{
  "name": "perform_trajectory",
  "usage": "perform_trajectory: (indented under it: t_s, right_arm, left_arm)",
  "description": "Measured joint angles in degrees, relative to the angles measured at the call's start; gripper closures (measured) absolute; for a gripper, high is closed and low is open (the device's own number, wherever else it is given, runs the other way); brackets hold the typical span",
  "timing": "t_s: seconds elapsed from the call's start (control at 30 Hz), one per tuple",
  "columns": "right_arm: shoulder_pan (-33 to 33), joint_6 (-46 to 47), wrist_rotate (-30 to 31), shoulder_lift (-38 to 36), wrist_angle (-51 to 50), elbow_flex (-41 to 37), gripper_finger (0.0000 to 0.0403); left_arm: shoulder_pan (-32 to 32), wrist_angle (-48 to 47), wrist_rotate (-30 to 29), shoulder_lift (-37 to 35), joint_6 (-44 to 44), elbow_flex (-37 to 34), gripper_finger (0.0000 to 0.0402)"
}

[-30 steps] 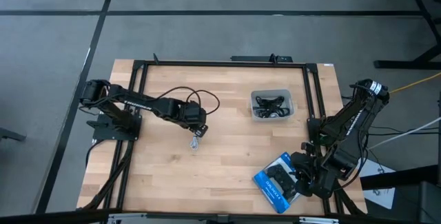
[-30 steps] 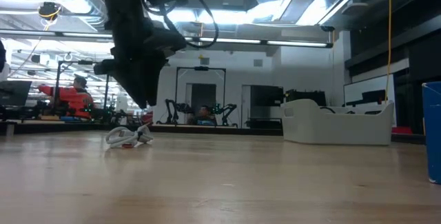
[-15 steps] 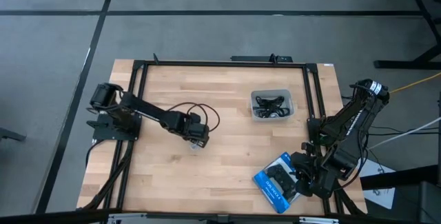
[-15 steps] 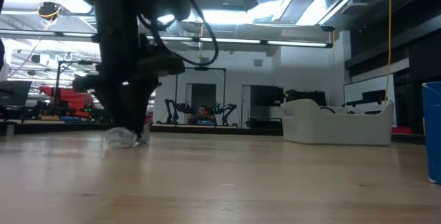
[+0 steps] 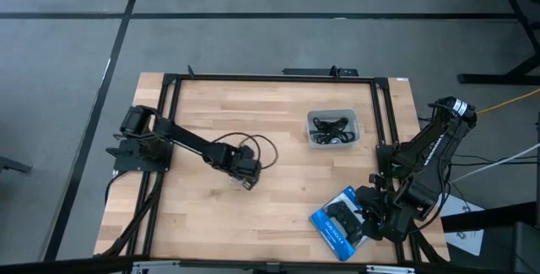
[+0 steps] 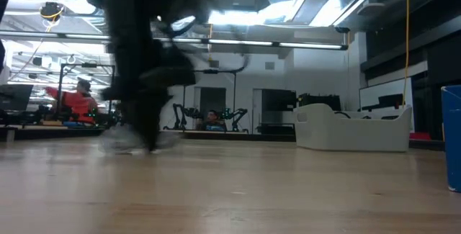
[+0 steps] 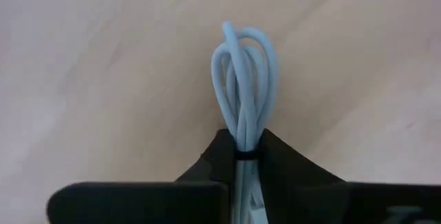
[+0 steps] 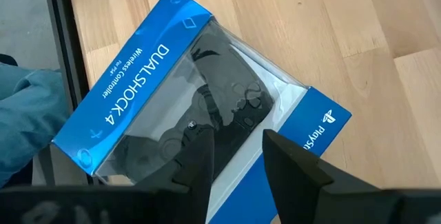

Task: Pick and place USB-C Cables
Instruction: Put the white USB cable into the gray bin

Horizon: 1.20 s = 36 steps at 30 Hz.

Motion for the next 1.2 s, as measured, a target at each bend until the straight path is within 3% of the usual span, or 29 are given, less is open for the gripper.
perform_trajectory:
  t_s: [0.17, 0.37, 0.6, 0.83, 0.97, 1.2]
  right_arm:
    - [0.0, 0.0, 0.0, 0.0, 0.0, 0.0, 0.0274]
    - [0.0, 0.1, 0.0, 0.0, 0.0, 0.0, 0.0274]
    - [0.0, 0.2, 0.0, 0.0, 0.1, 0.0, 0.0274]
    - [0.0, 0.3, -1.3, 0.0, 0.5, 0.0, 0.0274]
    - [0.0, 0.4, -1.5, 0.0, 0.5, 0.0, 0.0274]
    - [0.0, 0.4, -1.5, 0.0, 0.6, 0.0, 0.0274]
  left_arm:
    - [2.5, 10.5, -9.7, -2.6, 17.9, 10.2, 0.0371]
    - [10.0, 25.2, -4.9, 0.4, 41.0, 22.8, 0.0371]
    - [19.1, 22.8, 12.4, 15.2, 48.4, 46.0, 0.0371]
    - [23.3, 11.5, 20.5, 32.1, 58.6, 67.1, 0.0371]
    - [24.6, 12.6, 23.4, 37.4, 60.8, 72.3, 0.0363]
    - [26.0, 10.8, 23.8, 41.3, 58.7, 72.7, 0.0310]
